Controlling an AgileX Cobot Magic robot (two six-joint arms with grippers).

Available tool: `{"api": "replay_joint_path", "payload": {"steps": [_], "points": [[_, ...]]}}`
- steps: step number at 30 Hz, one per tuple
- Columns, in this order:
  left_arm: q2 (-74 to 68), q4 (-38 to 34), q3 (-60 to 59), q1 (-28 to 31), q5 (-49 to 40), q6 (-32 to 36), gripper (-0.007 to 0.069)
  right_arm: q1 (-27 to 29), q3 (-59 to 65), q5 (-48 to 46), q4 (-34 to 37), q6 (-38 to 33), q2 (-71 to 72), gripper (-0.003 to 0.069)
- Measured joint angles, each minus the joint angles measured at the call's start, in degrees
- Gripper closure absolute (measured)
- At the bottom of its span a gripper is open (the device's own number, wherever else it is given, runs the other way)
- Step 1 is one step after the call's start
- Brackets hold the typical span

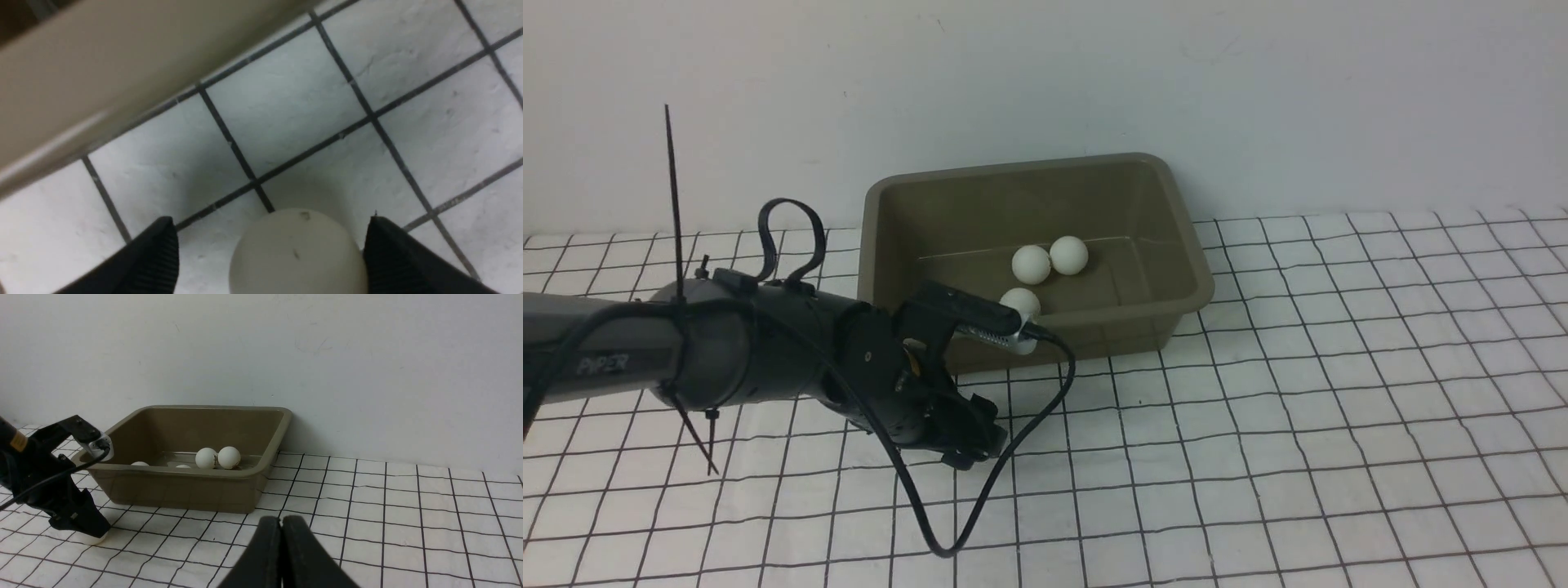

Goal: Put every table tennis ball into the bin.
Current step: Use the left arm to clamp the table tennis ball closest to it, then use the left arm to put the table tennis ball into the box

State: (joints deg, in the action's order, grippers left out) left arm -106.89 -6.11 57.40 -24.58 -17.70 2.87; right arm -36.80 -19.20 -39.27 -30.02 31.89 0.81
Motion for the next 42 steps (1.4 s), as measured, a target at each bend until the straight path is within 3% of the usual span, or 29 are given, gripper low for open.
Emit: {"api": "replay_joint_path", "payload": {"steps": [6, 10, 22, 29, 35, 42], "points": [[-0.7, -1.0, 0.0, -0.1, 0.0, 0.0, 0.0143, 0.0, 0.0, 0.0, 0.0, 0.0, 0.0, 0.0676], [-0.7, -1.7, 0.1, -0.1, -0.3, 0.0, 0.0279, 0.0, 0.0, 0.0, 0.0, 0.0, 0.0, 0.0676], [10.7, -2.1, 13.9, -0.1, -23.0, 1.8, 0.0275, 0.0, 0.0, 0.0, 0.0, 0.0, 0.0, 0.0676], [11.9, 1.3, 28.0, -0.1, -22.2, 3.6, 0.0275, 0.0, 0.0, 0.0, 0.0, 0.0, 0.0, 0.0676], [0.6, 6.1, 34.4, -0.1, -20.4, 2.2, 0.0275, 0.0, 0.0, -1.0, 0.0, 0.0, 0.0, 0.0676], [-10.2, 6.1, 38.7, -0.1, -18.6, 2.0, 0.0275, 0.0, 0.0, -1.4, 0.0, 0.0, 0.0, 0.0676]]}}
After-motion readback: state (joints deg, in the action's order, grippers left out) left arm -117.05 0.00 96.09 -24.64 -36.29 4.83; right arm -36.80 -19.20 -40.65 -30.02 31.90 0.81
